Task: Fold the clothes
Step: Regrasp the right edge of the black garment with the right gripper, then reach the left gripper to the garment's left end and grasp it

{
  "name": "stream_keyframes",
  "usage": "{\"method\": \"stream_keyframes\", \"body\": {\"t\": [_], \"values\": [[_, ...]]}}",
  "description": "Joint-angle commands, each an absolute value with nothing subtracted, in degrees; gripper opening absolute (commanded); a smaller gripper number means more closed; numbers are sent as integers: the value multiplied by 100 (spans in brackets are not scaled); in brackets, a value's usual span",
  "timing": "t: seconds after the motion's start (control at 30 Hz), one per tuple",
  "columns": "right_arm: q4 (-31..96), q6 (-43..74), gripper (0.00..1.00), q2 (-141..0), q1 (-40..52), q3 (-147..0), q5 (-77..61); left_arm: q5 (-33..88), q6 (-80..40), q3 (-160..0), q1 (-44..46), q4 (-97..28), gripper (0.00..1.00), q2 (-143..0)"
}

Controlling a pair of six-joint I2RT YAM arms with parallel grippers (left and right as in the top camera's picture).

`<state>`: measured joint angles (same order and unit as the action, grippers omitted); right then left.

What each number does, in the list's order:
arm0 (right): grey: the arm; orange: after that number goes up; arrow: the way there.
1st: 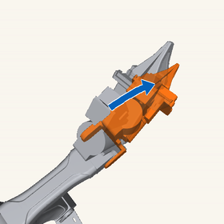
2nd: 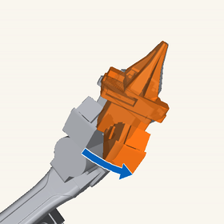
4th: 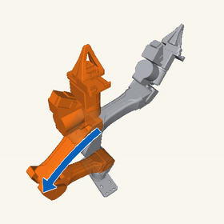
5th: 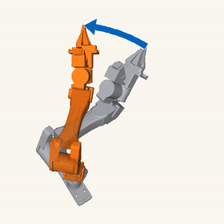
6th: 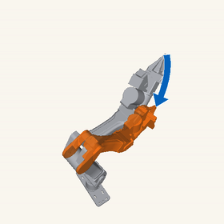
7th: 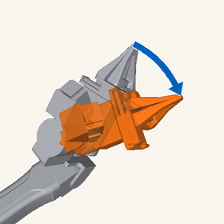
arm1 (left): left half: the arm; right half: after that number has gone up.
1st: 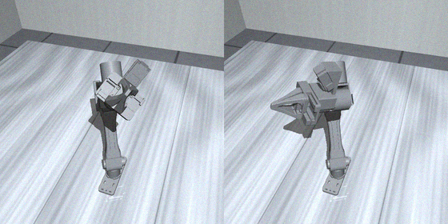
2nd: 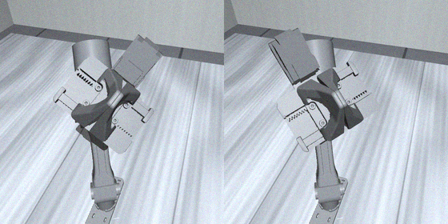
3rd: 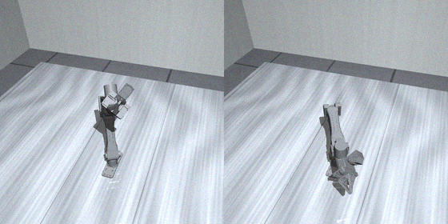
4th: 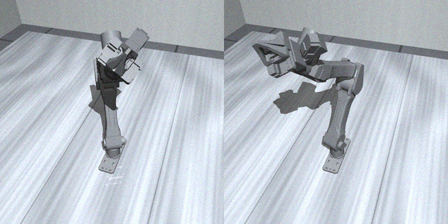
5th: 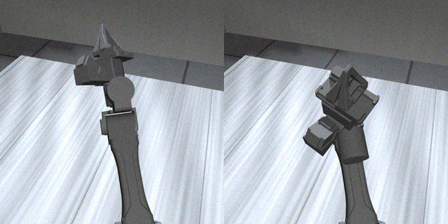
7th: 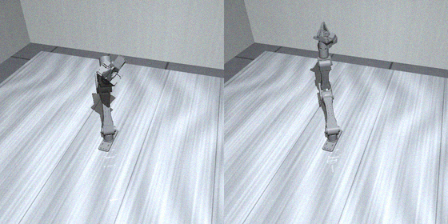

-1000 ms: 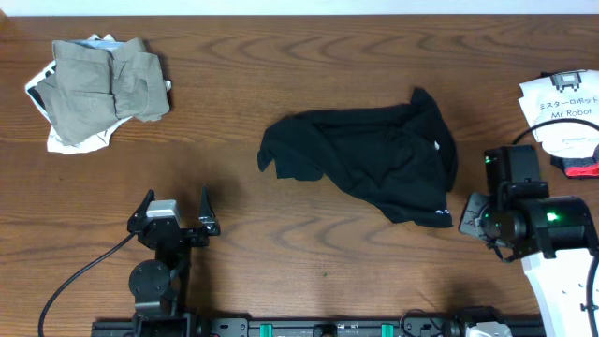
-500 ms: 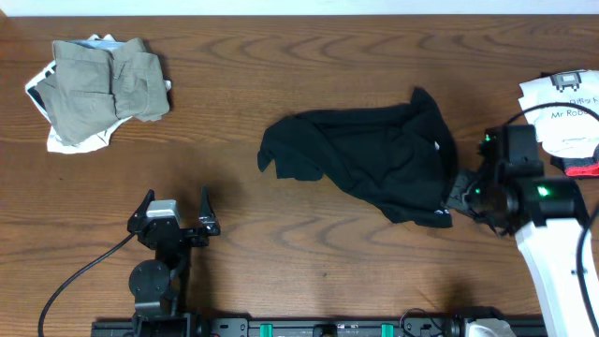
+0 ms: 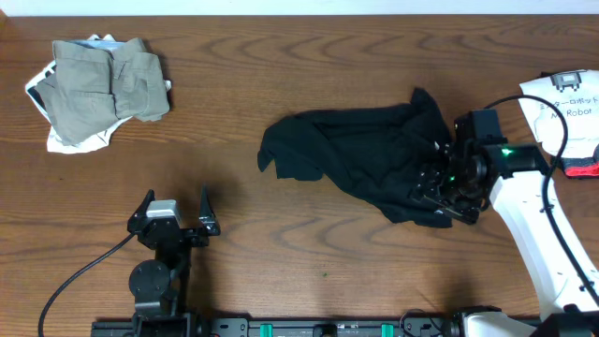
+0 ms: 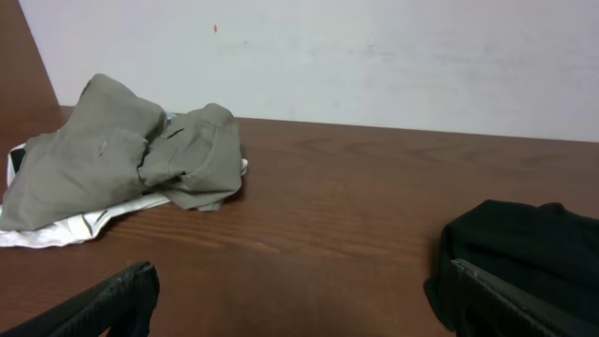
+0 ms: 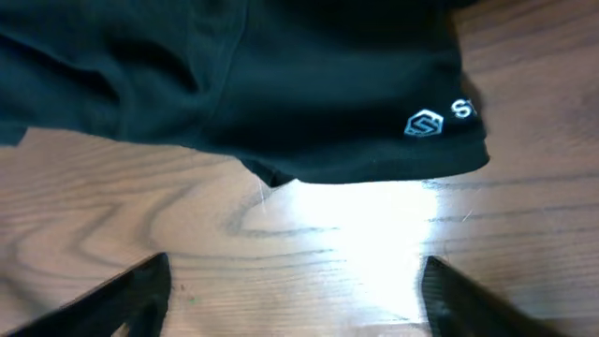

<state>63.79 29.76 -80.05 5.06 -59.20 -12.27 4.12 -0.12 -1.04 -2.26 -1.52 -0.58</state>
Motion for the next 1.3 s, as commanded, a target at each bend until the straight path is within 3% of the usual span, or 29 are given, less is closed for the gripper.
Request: {"method": "stream_keyframes", "body": {"t": [0.0, 0.5, 0.57, 0.7, 0.8, 1.0, 1.17, 1.27], "values": [[6379, 3173, 89, -8005, 532, -5983, -1529, 497, 21, -23, -257, -362, 98, -23], [6359, 3170, 89, -8005, 534, -5983, -1577, 709, -60, -23, -255, -67, 98, -23], [6381, 3168, 89, -8005, 534, -5983, -1577, 1249, -405, -23, -255, 261, 98, -23], [6355, 3170, 89, -8005, 532, -5981, -1568, 3542, -784, -25, -255, 1269, 98, -23], [6335, 3170, 89, -8005, 532, -5981, -1568, 4139, -1175, -121, -255, 1599, 98, -23], [6239, 3170, 90, -8005, 532, -5981, -1570, 4123, -1385, -742, -257, 1424, 98, -161], [6182, 3173, 90, -8005, 532, -5981, -1570, 4018, -1201, -1846, -255, 233, 98, -1000], [6213, 3170, 90, -8005, 532, -5981, -1570, 4222, -1243, -2178, -255, 458, 98, -1509]]}}
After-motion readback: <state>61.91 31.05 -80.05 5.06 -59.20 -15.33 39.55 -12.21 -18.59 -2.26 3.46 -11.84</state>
